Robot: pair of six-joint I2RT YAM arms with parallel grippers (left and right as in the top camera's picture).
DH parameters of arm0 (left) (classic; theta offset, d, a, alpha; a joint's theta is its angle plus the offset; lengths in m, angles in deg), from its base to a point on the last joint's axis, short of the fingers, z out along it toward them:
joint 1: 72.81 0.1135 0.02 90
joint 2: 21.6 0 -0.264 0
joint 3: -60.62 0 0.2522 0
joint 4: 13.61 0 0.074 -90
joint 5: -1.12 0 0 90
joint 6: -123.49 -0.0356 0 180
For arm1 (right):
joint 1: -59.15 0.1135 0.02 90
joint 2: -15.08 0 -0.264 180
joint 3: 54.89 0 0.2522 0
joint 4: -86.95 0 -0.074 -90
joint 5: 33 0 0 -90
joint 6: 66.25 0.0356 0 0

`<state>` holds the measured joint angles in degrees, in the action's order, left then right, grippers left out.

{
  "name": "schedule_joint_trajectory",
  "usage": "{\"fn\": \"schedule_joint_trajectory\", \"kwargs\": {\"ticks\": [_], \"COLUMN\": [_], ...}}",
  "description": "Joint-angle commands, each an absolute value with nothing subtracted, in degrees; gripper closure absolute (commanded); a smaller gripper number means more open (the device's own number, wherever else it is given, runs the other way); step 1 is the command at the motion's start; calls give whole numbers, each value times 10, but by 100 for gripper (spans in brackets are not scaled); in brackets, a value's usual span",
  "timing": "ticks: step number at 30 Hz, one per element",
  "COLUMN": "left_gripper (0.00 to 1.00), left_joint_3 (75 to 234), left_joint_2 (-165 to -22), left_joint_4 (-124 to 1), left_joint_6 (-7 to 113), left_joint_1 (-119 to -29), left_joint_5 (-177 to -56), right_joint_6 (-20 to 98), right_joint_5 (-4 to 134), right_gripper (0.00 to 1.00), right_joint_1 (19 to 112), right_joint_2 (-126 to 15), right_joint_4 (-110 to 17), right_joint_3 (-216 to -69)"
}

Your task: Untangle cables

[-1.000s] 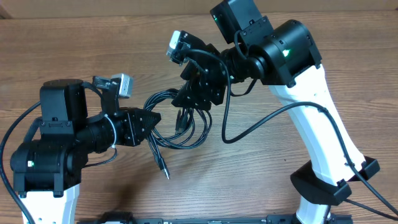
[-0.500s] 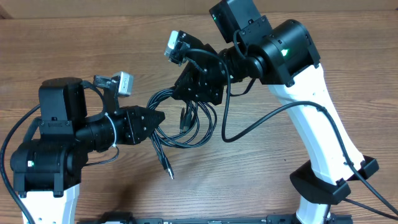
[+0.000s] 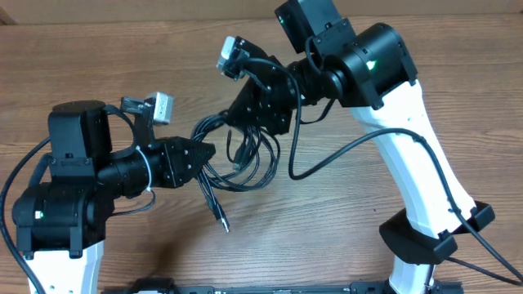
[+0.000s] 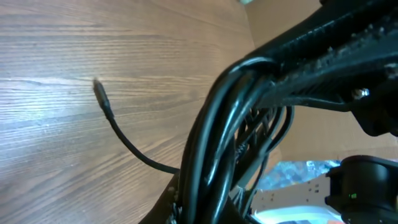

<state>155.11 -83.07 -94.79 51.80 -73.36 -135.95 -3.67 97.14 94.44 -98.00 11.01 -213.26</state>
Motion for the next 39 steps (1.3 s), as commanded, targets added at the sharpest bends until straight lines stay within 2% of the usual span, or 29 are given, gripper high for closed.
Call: {"fn": "schedule_joint_trajectory", "kwargs": {"ticks": [1, 10, 27, 36, 39], "left_gripper": [89, 85, 86, 85, 79], "left_joint_3": [1567, 1567, 1567, 1567, 1567], "left_joint_2": [-831, -831, -831, -831, -831], "left_joint_4": [-942, -947, -963, -963, -964], "left_joint_6": [523, 512, 497, 497, 497], "left_joint_1": [-736, -736, -736, -736, -736], "left_joint_5": [-1398, -1397, -1393, -1375, -1331], "right_joint_6": [37, 263, 565, 563, 521], "right_joint_5": [989, 855, 549, 537, 573], "right_gripper": [96, 96, 96, 96, 96], "right_joint_1": [948, 945, 944, 944, 945], "right_joint_2": [-998, -998, -998, -998, -998], "right_joint_4": [66, -54, -27, -9, -7], "right_joint_3": [-2134, -2134, -2134, -2134, -2134]}}
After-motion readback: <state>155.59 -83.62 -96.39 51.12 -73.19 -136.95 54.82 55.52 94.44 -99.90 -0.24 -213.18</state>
